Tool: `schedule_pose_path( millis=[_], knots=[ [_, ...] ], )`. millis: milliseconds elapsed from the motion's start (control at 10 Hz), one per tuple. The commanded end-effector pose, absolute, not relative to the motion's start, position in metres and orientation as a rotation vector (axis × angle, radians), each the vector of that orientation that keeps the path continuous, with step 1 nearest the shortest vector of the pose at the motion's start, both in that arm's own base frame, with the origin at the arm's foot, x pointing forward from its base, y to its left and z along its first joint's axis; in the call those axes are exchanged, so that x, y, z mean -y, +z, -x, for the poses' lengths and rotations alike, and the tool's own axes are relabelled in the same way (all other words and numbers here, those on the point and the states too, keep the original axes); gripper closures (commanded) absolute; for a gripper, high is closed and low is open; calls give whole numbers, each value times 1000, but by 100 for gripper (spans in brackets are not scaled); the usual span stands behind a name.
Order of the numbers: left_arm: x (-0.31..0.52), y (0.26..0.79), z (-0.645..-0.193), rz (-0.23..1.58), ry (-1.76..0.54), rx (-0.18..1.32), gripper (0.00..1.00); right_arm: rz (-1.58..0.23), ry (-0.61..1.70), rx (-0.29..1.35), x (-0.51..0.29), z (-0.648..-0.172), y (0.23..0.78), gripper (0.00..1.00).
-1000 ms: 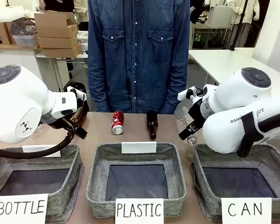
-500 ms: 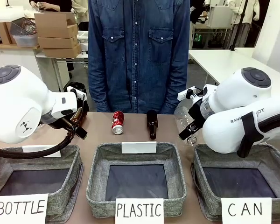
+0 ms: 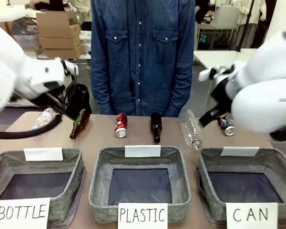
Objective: Sort the can waste into the basket.
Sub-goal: Pick up the can waste from the table and place it in the right Fabric basket.
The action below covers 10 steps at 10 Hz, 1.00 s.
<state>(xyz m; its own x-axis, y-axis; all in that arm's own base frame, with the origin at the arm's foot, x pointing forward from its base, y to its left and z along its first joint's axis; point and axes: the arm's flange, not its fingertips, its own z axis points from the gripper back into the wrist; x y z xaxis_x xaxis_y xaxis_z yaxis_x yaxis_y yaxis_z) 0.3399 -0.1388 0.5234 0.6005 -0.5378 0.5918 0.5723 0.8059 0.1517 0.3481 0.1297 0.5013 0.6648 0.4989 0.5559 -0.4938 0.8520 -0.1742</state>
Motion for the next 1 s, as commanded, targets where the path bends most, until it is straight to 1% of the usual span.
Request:
schedule_pose_path(
  millis=[0,100,200,300,400,500,600,700,800,900],
  knots=[
    [98,519,-234,75,-750,833,0,71,531,807,-117,-280,527,0],
    [139,523,-340,56,-644,667,0,9,561,630,-130,-348,501,0],
    [139,523,-340,56,-644,667,0,9,561,630,-130,-348,501,0],
    [126,581,-294,55,-691,776,0,29,546,742,-119,-312,555,0],
    [127,572,-301,192,-800,611,0,-97,562,676,-111,-312,551,0],
    [106,574,-308,425,-830,451,0,-374,562,613,-89,-310,553,0],
    [79,573,-313,711,-802,362,0,-663,498,460,-59,-308,554,0],
    [54,568,-323,908,-664,313,0,-862,359,370,-28,-307,549,0],
    [29,558,-333,1094,-501,309,0,-986,205,333,0,-306,542,0],
    [8,554,-337,1260,-392,376,0,-1097,90,335,28,-304,533,0]
  ],
)
